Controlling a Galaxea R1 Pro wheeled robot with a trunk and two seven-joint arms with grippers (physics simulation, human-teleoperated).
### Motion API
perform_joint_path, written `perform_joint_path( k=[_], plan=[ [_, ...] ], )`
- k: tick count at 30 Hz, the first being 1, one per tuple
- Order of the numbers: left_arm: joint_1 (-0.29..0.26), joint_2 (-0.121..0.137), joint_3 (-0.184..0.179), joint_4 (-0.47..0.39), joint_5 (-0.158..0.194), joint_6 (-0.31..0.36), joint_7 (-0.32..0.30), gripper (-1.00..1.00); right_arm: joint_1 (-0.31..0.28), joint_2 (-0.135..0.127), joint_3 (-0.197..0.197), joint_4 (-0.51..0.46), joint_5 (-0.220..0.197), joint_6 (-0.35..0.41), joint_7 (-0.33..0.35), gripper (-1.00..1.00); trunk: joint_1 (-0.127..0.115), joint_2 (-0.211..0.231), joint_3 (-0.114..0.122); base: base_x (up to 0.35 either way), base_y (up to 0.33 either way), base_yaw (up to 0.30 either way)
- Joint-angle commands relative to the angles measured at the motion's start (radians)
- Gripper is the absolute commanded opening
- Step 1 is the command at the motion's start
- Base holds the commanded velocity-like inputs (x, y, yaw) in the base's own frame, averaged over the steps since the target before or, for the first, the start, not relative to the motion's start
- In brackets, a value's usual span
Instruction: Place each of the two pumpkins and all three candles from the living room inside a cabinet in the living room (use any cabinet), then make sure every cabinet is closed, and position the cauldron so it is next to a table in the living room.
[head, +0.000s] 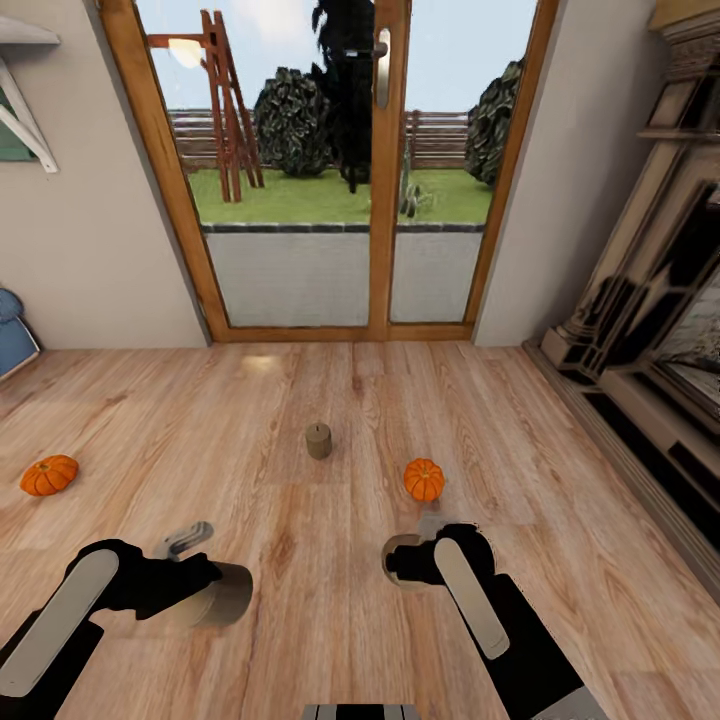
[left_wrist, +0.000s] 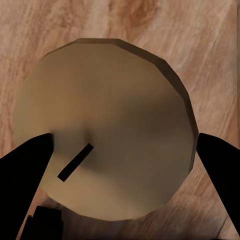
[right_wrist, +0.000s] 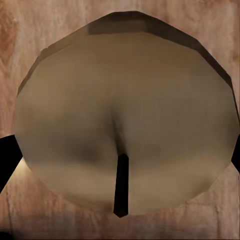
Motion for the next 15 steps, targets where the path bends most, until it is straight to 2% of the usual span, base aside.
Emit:
perform_joint_path(
  k=[1,4,9,10,15],
  plan=[
    [-0.001,0.001,-0.001,-0.001,0.009,0.002,0.011,-1.0,-0.002,0.0,0.001,0.019,-0.009,0.002,-0.011,-1.0,-0.001,0.0,0.003,0.0,0.0,0.0],
    [-0.001,0.001,-0.001,0.0,0.009,0.002,0.011,-1.0,-0.002,-0.002,0.0,0.045,-0.01,0.002,-0.011,-1.0,-0.002,0.001,0.015,0.0,0.0,0.0],
    [-0.001,0.002,0.0,0.0,0.009,0.002,0.011,-1.0,-0.001,-0.008,-0.001,0.035,-0.02,0.002,-0.011,-1.0,-0.004,0.002,0.034,0.0,0.0,0.0],
    [-0.001,0.002,0.0,0.0,0.009,0.002,0.011,-1.0,-0.001,-0.008,0.0,0.034,-0.032,0.002,-0.011,-1.0,-0.005,0.002,0.038,0.0,0.0,0.0],
    [-0.001,0.001,0.0,0.0,0.009,0.002,0.011,-1.0,-0.001,-0.008,0.0,0.033,-0.142,0.002,-0.011,-1.0,-0.007,0.003,0.057,0.0,0.0,0.0]
  ],
)
